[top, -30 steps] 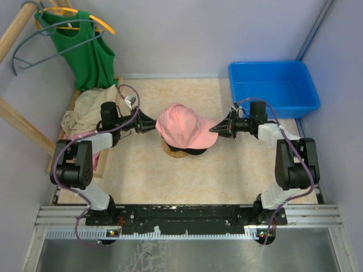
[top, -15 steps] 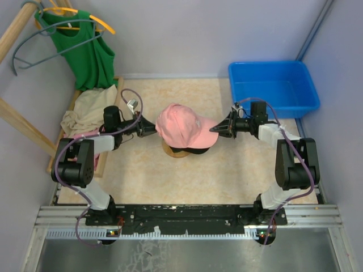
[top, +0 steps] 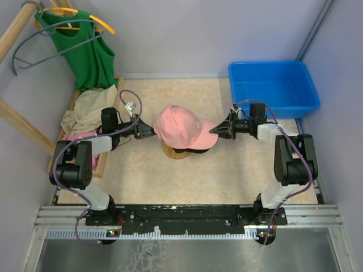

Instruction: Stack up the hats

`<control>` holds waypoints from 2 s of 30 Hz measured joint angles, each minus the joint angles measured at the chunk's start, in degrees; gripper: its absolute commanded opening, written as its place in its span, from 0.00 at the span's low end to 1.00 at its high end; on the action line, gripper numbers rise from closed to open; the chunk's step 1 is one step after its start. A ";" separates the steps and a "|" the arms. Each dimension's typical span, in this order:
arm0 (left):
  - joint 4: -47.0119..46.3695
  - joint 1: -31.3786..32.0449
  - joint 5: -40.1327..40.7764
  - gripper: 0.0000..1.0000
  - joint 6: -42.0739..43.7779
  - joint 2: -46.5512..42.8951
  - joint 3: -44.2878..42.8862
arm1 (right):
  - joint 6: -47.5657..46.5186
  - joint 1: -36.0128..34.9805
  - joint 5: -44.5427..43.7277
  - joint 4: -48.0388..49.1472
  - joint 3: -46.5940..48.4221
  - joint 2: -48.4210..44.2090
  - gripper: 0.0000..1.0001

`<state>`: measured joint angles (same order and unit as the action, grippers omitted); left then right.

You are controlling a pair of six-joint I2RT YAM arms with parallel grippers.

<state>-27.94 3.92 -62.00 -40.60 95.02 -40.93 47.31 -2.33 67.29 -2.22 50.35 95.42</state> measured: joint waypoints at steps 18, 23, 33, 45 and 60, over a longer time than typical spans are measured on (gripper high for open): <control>11.41 -1.11 -1.53 0.00 8.68 -0.96 0.44 | -5.90 -0.20 -3.58 -8.74 7.93 1.88 0.00; 12.83 -1.18 -1.92 0.00 9.18 -0.70 -0.28 | -7.08 -0.55 -4.68 -10.43 8.72 1.90 0.00; 15.87 -1.33 -2.40 0.00 10.64 -0.50 -1.60 | -8.02 -1.70 -7.89 -12.20 9.46 1.14 0.00; 14.47 -1.55 -1.11 0.07 9.97 -3.89 0.66 | -8.87 -2.43 -13.88 -14.23 9.84 -1.44 0.26; 17.79 -2.69 2.29 0.34 2.67 -8.74 2.36 | -11.80 -1.25 -34.95 -21.86 12.48 -3.34 0.42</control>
<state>-10.15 1.23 -59.70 -37.93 86.28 -38.57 35.51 -3.57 32.34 -24.08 62.83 92.07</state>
